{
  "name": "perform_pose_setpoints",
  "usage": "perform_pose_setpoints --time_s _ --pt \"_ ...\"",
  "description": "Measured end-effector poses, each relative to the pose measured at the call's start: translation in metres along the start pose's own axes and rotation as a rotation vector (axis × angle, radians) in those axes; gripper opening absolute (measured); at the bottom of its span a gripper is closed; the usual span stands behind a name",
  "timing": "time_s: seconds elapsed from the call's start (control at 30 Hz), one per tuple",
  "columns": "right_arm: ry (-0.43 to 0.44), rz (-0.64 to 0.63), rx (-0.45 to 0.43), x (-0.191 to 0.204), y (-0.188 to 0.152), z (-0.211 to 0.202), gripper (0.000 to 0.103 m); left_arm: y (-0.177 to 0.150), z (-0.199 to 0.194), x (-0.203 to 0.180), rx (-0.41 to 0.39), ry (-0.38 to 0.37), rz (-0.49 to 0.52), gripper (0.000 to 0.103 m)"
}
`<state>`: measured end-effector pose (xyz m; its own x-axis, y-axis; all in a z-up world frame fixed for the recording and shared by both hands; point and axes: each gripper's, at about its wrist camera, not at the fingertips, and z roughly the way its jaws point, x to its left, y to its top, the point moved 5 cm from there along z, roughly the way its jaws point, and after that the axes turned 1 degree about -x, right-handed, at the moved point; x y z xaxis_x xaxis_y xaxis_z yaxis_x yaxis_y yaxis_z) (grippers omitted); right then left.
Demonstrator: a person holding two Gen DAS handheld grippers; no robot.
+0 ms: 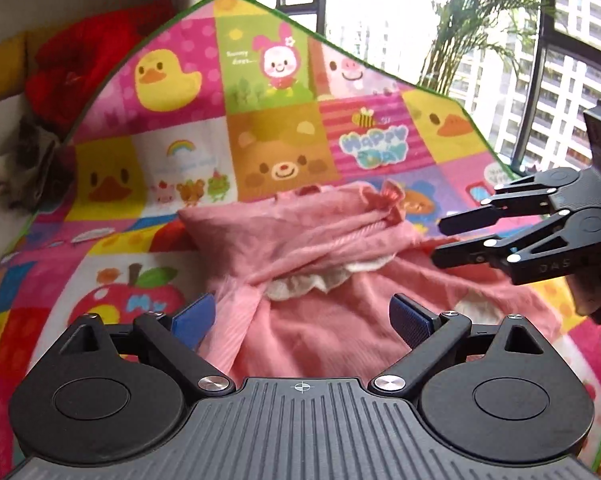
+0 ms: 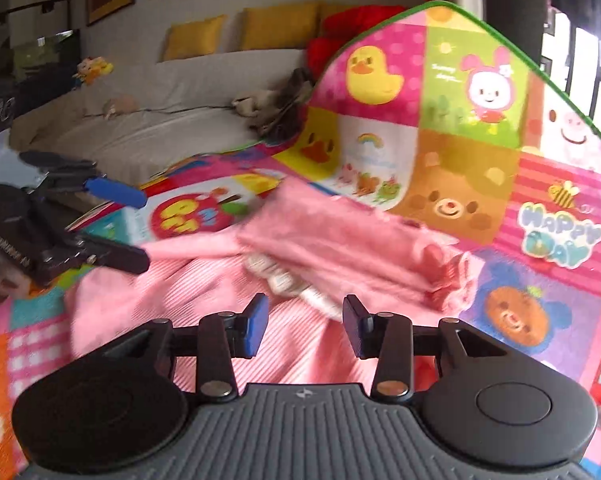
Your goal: Fold clothes
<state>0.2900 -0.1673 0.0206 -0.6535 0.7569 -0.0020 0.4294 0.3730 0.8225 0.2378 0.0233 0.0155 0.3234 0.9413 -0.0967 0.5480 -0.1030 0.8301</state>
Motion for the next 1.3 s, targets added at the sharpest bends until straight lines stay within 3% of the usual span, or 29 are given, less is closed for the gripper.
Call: perform_pose_setpoints --time_s 0.1,0.17,0.3,0.43,0.6,0.73,0.9,1.0,1.13,1.3 --pt "-0.083 0.096 -0.03 -0.044 0.018 0.036 0.046 0.027 0.045 0.004 -0.056 -0.062 -0.096 0.097" --pt "-0.09 0.199 -0.029 -0.07 0.018 0.063 0.046 0.036 0.08 0.015 -0.07 -0.072 -0.174 0.097" --pt "-0.111 0.33 0.044 -0.103 -0.004 0.112 0.046 0.018 0.134 0.042 0.002 -0.047 -0.306 0.097" --pt "-0.151 0.225 0.05 -0.098 -0.01 0.117 0.044 0.004 0.142 0.035 -0.018 -0.015 -0.223 0.099" --pt "-0.143 0.114 -0.052 -0.085 0.038 0.111 0.044 0.001 0.144 0.028 -0.027 0.001 -0.174 0.102" --pt "-0.181 0.059 0.038 -0.09 0.056 0.162 0.045 0.001 0.142 0.031 -0.035 -0.015 -0.191 0.102" --pt "-0.175 0.097 0.127 -0.106 0.042 0.205 0.044 0.001 0.141 0.033 -0.04 -0.026 -0.205 0.102" --pt "-0.145 0.055 0.103 -0.097 0.036 0.198 0.011 0.002 0.141 0.034 -0.043 -0.032 -0.213 0.103" --pt "-0.16 -0.022 0.06 -0.079 0.039 0.179 0.009 0.008 0.131 0.038 -0.075 -0.043 -0.24 0.103" --pt "-0.088 -0.023 -0.087 -0.06 0.057 0.094 0.008 0.032 0.084 0.063 -0.162 -0.051 -0.385 0.103"
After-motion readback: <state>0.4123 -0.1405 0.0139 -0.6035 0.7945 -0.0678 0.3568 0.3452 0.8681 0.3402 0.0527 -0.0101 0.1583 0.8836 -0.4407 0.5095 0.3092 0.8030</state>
